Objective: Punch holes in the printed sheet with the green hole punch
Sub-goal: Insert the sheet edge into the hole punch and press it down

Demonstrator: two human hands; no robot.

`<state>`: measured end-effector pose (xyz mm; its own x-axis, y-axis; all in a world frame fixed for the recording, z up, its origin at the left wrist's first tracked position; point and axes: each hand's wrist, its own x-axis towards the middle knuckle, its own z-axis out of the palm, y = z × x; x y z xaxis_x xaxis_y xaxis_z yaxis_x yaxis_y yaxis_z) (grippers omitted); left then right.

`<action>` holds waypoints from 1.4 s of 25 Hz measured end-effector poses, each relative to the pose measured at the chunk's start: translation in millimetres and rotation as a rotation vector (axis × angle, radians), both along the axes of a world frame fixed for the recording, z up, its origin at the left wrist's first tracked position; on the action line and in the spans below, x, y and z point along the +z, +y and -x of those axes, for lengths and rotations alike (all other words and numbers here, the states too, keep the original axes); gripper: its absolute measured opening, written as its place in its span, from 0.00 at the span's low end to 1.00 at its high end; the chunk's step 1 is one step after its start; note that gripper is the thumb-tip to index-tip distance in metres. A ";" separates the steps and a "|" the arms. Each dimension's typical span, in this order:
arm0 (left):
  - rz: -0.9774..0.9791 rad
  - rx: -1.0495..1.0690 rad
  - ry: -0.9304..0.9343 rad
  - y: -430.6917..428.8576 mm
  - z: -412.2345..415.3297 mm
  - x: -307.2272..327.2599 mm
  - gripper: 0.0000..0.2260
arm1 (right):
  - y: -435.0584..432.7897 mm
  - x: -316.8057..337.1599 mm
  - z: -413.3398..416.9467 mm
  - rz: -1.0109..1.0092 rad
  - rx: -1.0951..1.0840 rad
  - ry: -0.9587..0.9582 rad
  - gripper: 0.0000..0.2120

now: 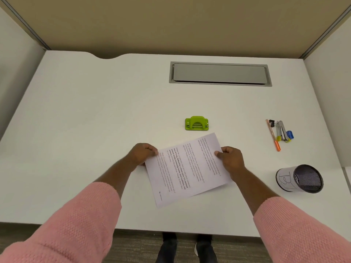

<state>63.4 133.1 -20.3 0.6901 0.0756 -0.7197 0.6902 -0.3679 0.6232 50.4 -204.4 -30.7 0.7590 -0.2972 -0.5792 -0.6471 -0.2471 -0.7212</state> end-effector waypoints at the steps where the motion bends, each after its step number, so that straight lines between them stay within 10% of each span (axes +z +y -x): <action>1: 0.073 0.101 0.026 2.6 3.4 -0.1 0.05 | -3.0 -1.1 1.0 -0.007 -0.029 0.003 0.02; 6: 0.167 0.417 -0.026 -13.2 18.5 -14.7 0.04 | -6.6 -10.1 7.5 -0.066 -0.183 0.029 0.03; 35: -0.097 0.253 -0.160 -45.2 -4.4 -19.2 0.11 | -4.9 -7.4 -4.0 0.188 -0.079 -0.079 0.18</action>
<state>67.8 88.0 -39.4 0.7446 0.3222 -0.5847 0.6634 -0.2600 0.7016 54.4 -209.4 -38.0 0.7697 -0.4553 -0.4475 -0.6133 -0.3328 -0.7163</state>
